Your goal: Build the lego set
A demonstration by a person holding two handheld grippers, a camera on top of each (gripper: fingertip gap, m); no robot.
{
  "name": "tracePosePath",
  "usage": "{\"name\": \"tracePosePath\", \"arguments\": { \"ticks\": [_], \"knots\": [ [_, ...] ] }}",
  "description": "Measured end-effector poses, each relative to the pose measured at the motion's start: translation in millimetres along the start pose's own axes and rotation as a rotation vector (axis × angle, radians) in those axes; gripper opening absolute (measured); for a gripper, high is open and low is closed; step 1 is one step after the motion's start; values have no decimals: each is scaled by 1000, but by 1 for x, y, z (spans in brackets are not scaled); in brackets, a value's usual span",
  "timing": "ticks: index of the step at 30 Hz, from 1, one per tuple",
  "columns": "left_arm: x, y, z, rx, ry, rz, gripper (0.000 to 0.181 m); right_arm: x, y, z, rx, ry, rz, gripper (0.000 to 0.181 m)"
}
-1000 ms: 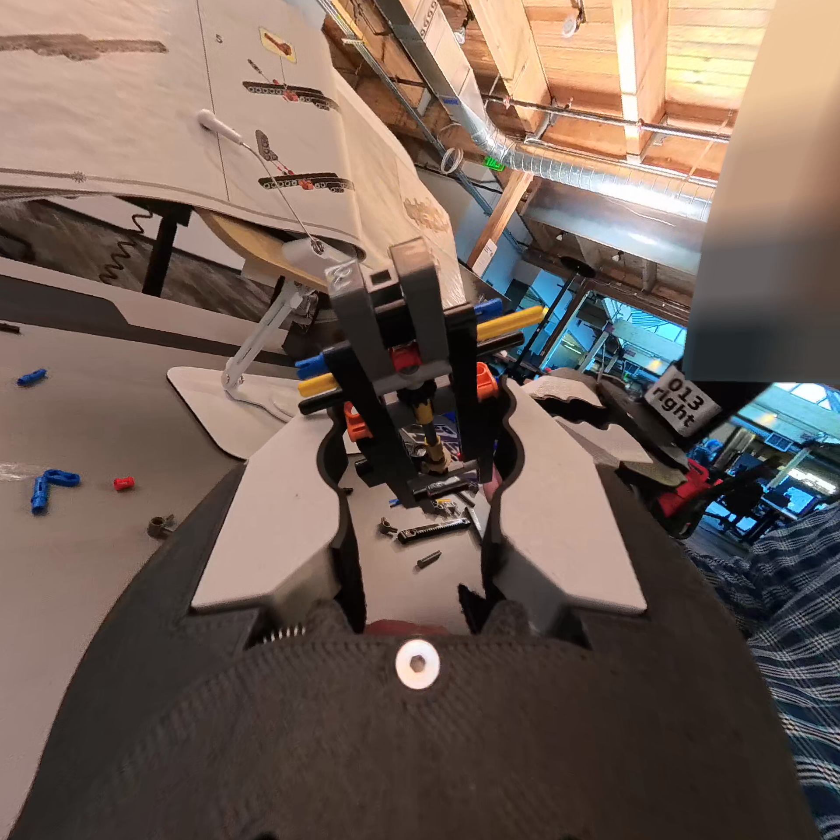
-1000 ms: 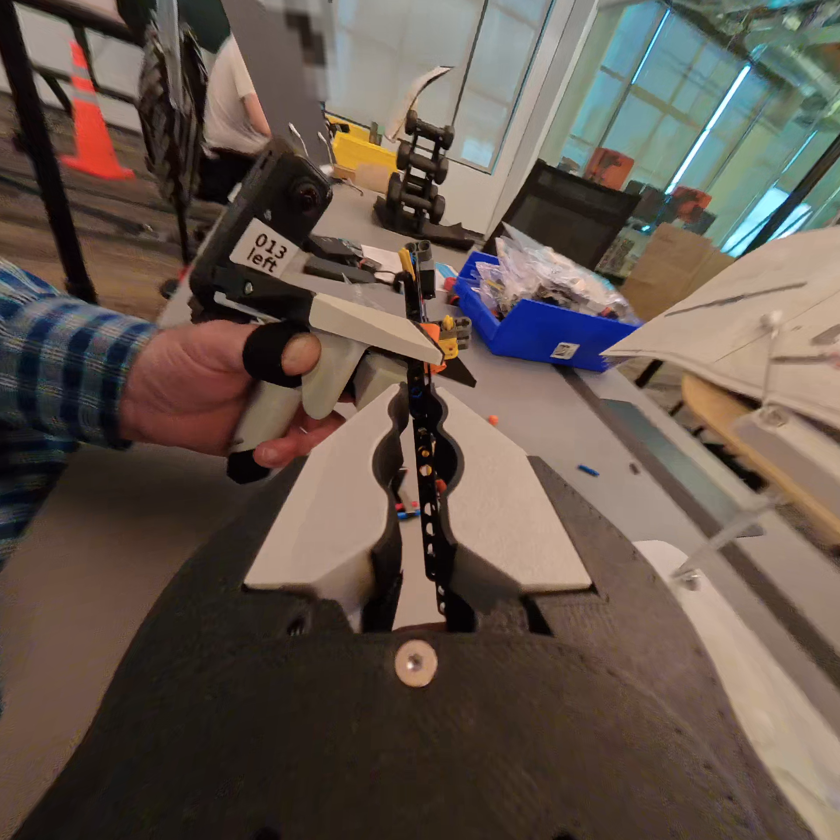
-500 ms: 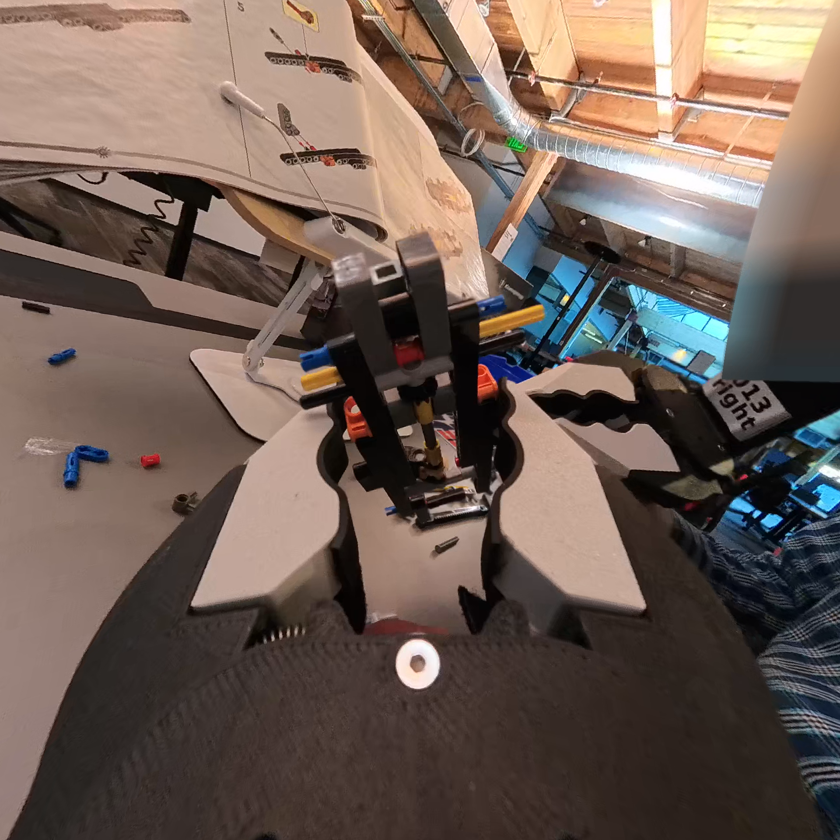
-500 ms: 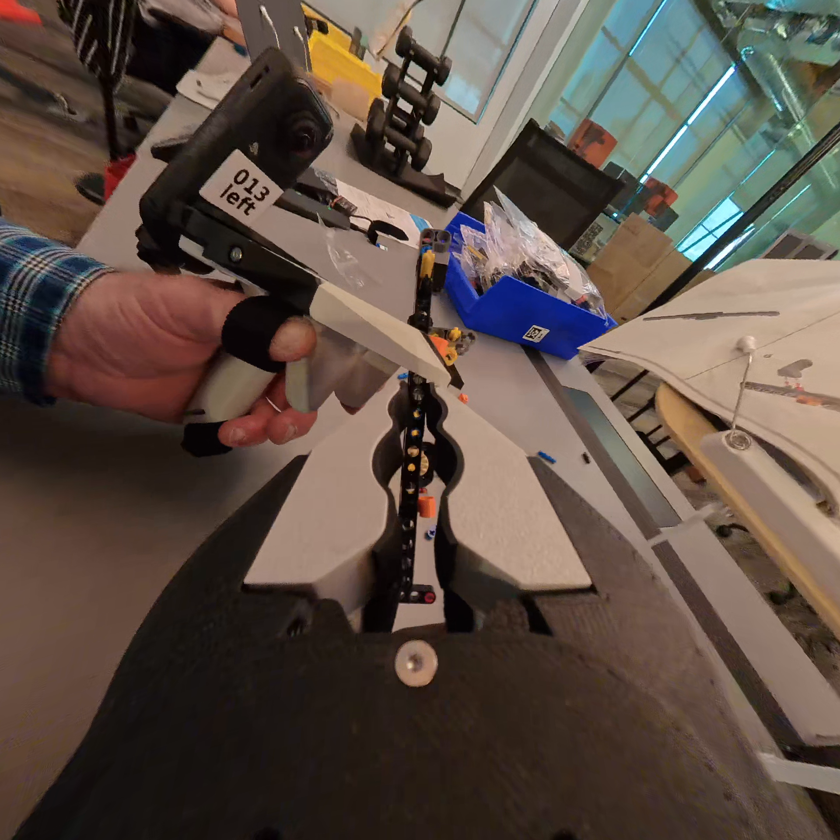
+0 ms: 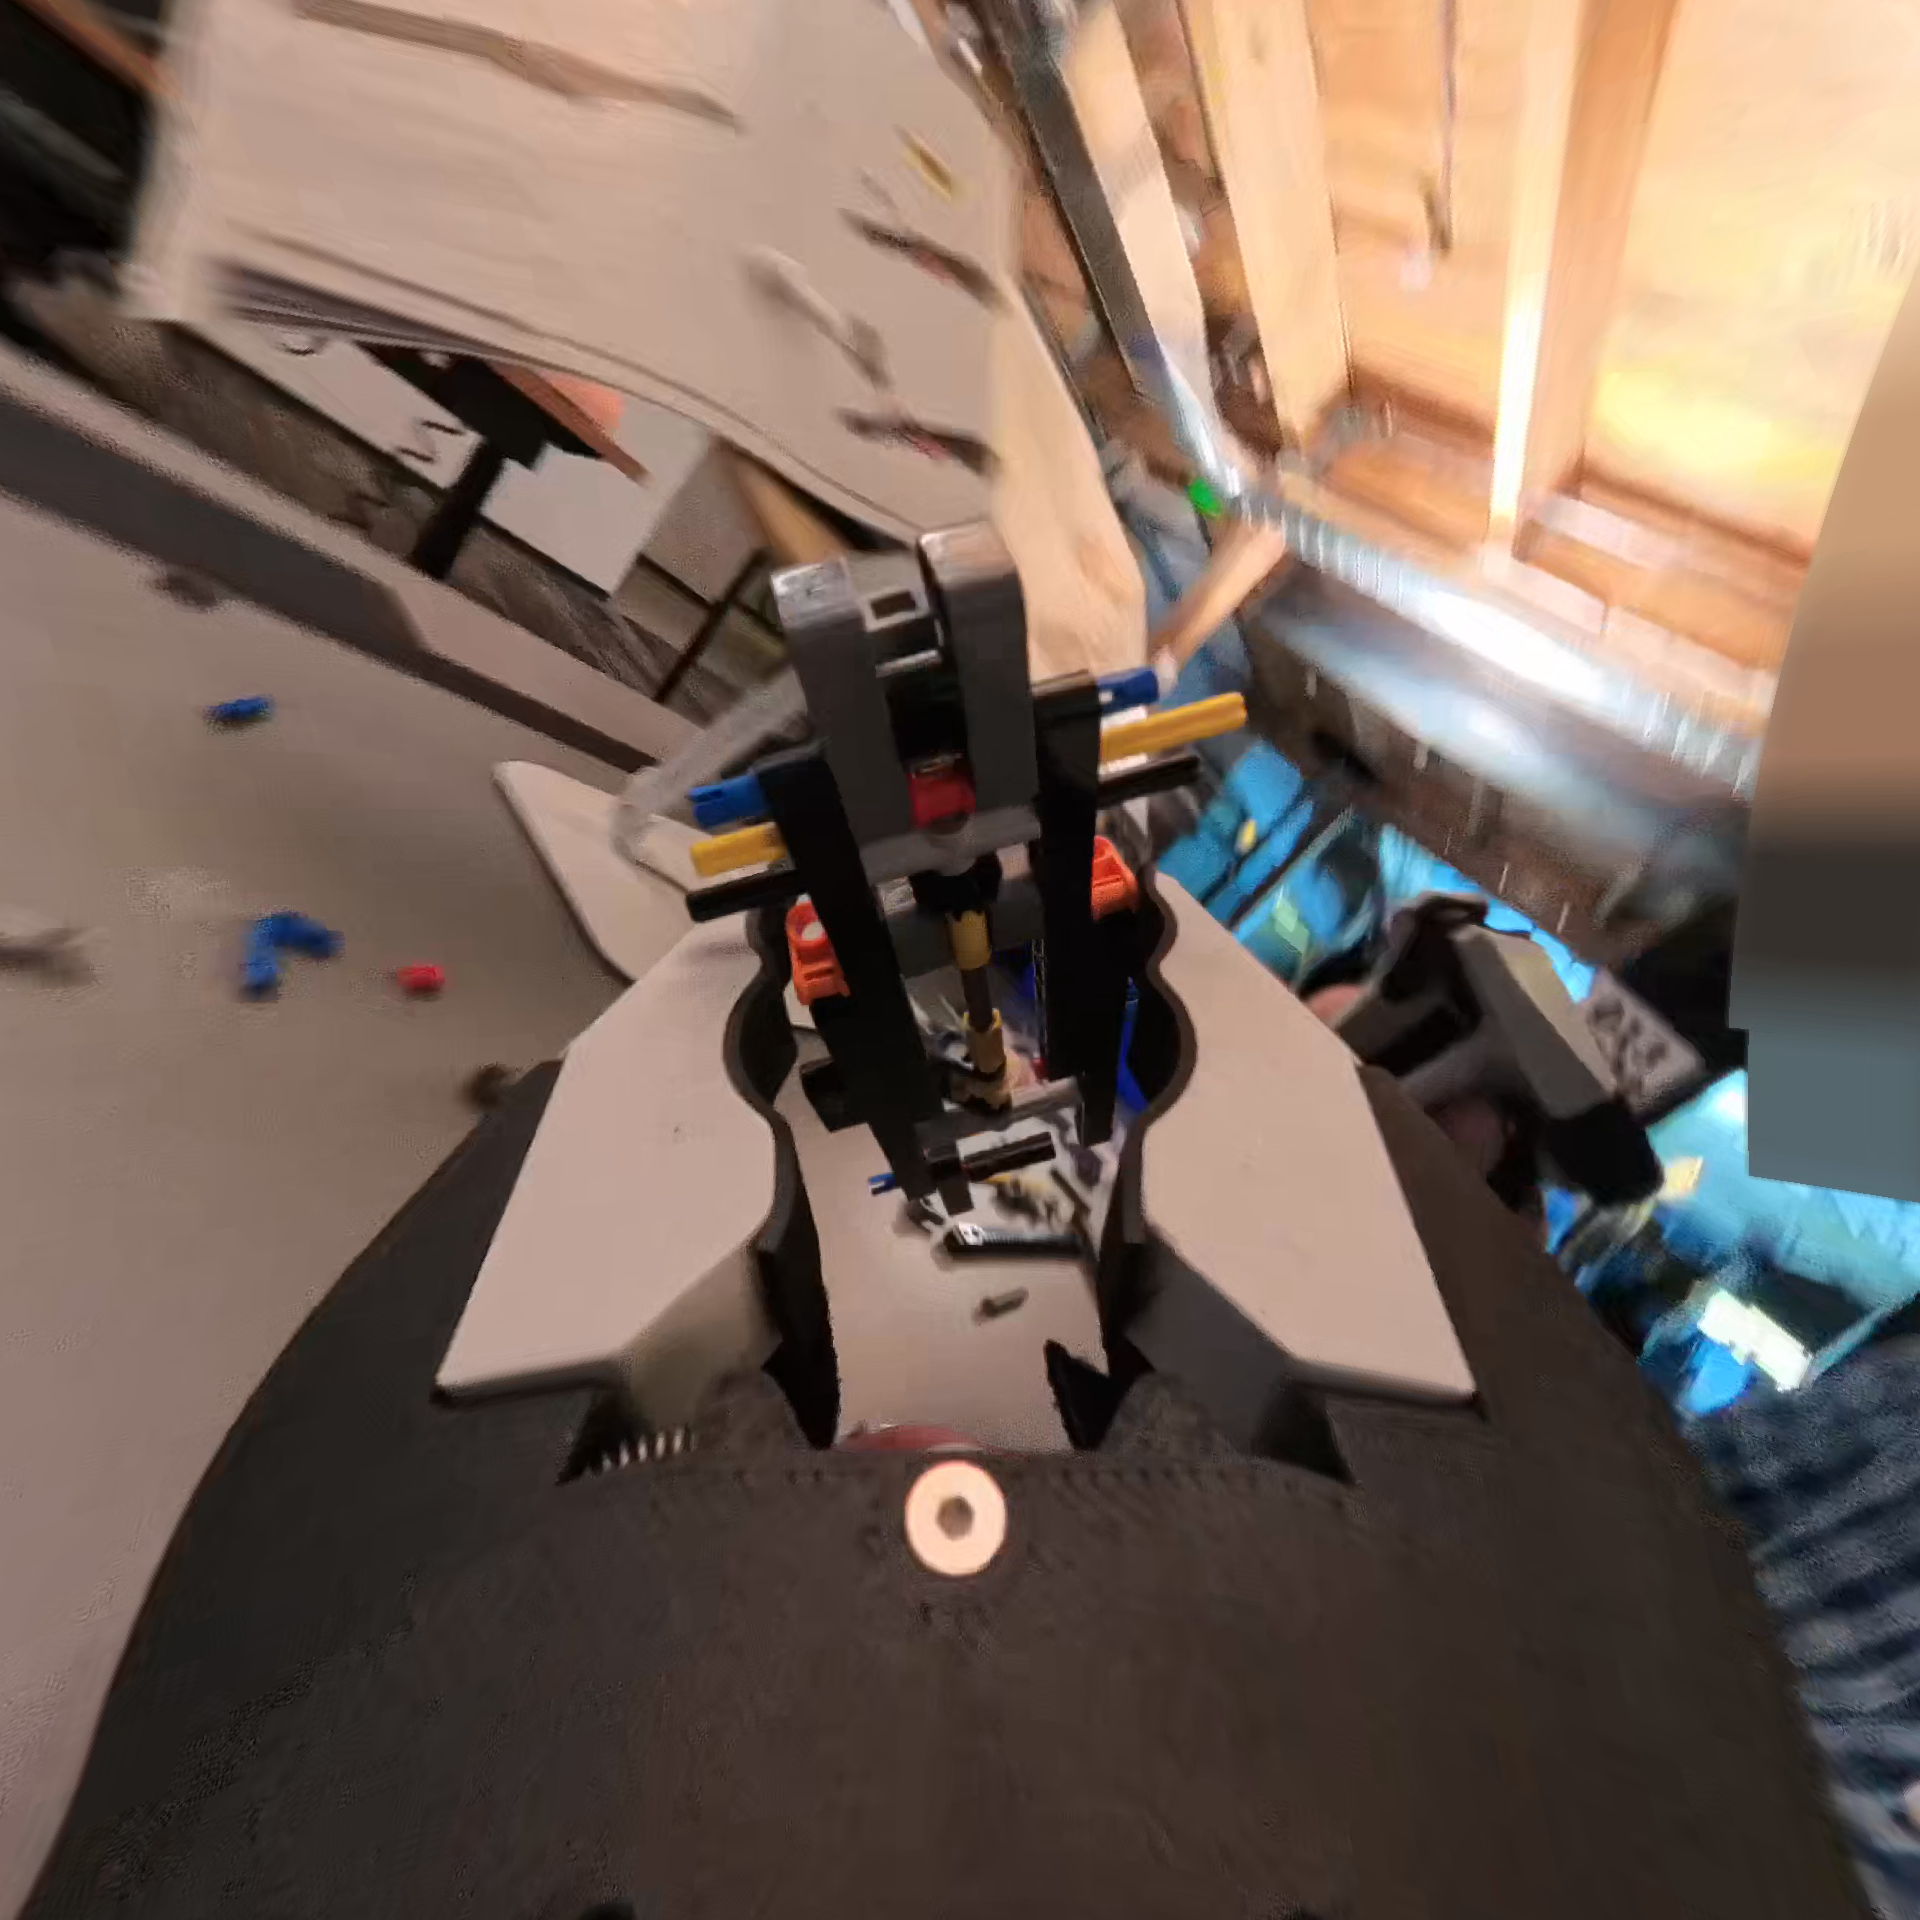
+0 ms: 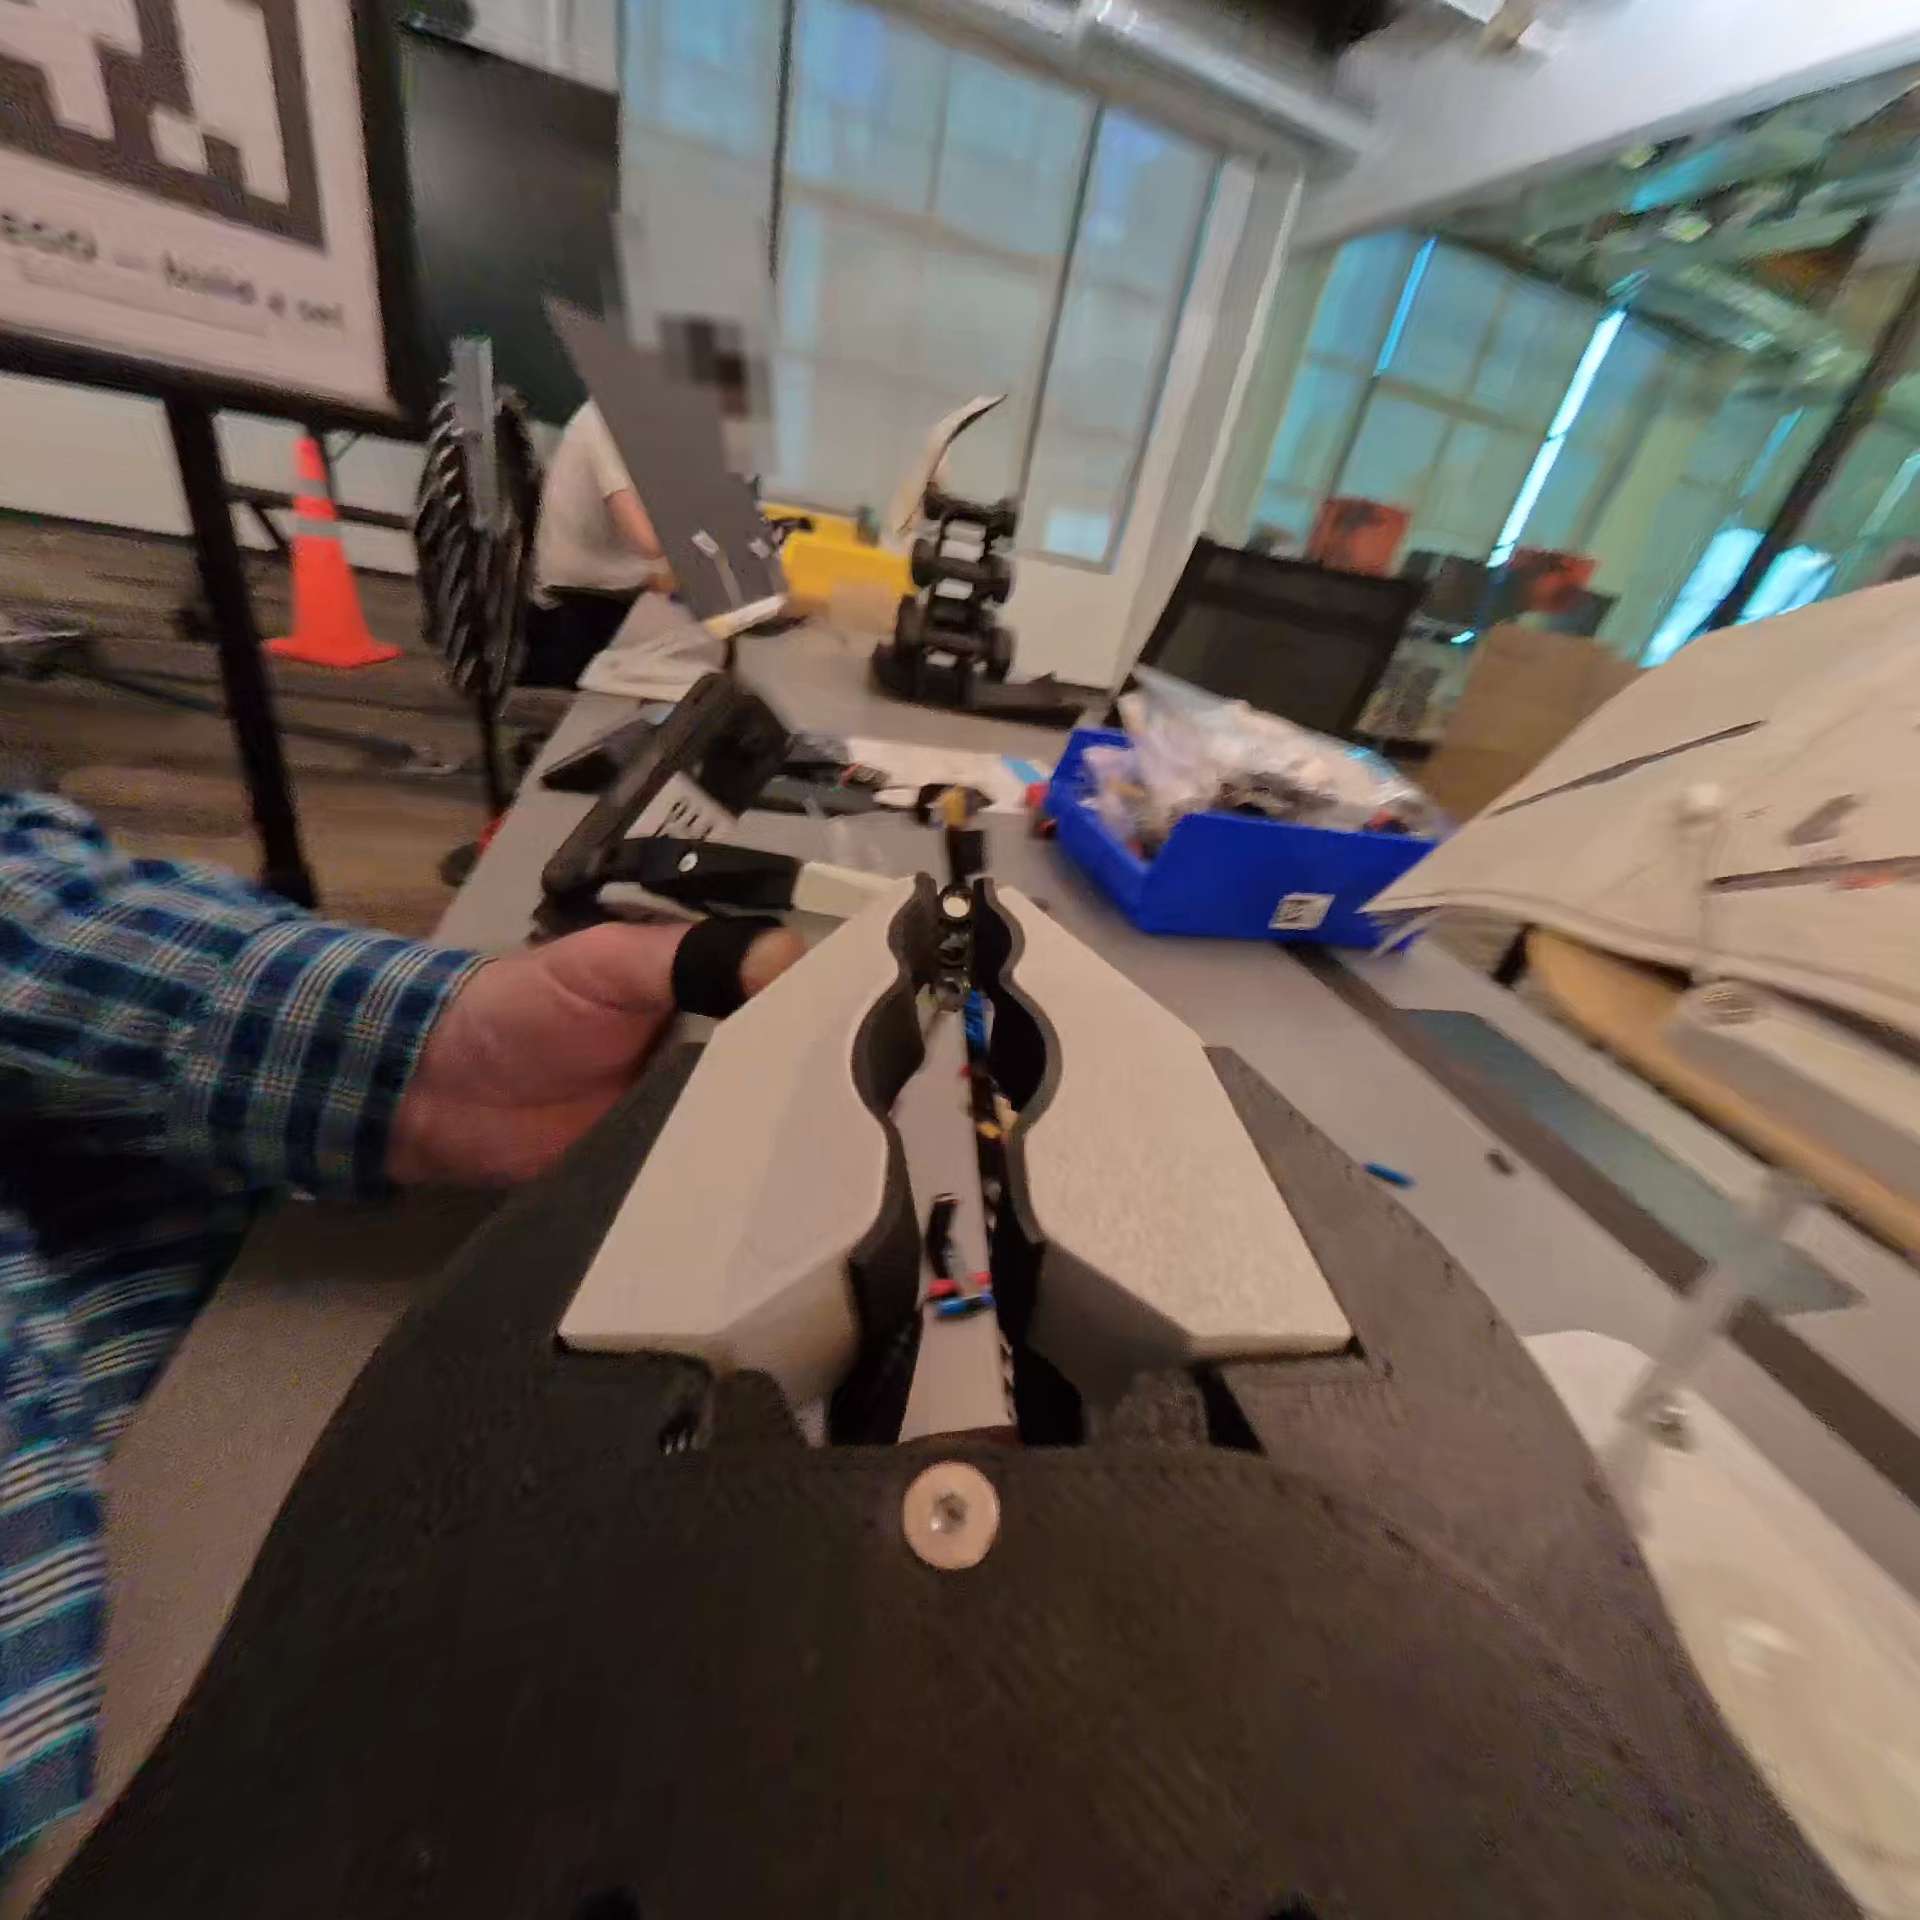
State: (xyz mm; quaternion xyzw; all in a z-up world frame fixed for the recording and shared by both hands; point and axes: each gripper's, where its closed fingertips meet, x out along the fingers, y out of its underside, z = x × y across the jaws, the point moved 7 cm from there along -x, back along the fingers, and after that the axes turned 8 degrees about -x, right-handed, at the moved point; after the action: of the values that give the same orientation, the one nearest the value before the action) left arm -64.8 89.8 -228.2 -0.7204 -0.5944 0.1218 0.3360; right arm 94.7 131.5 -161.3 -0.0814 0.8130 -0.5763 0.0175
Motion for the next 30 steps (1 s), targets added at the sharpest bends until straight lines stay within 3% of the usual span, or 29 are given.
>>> {"name": "tracePosePath", "arguments": {
  "ticks": [1,4,13,24,27,30],
  "knots": [
    [-8,-7,5,-48,15,-39,63,0,1,-3,-38,25,34,4],
    [3,-3,-24,102,75,38,64,6,10,8,-42,-21,56,3],
    [-2,-9,-15,91,59,17,63,-4,14,1,-67,-72,102,4],
    [-8,-9,-9,192,1,36,64,-22,87,43,-56,-366,594,5],
    [-8,-8,-12,229,0,40,64,-24,100,51,-61,-396,668,7],
    [-8,-8,-14,257,-2,44,64,-25,107,55,-53,-418,716,20]
  ]
}}
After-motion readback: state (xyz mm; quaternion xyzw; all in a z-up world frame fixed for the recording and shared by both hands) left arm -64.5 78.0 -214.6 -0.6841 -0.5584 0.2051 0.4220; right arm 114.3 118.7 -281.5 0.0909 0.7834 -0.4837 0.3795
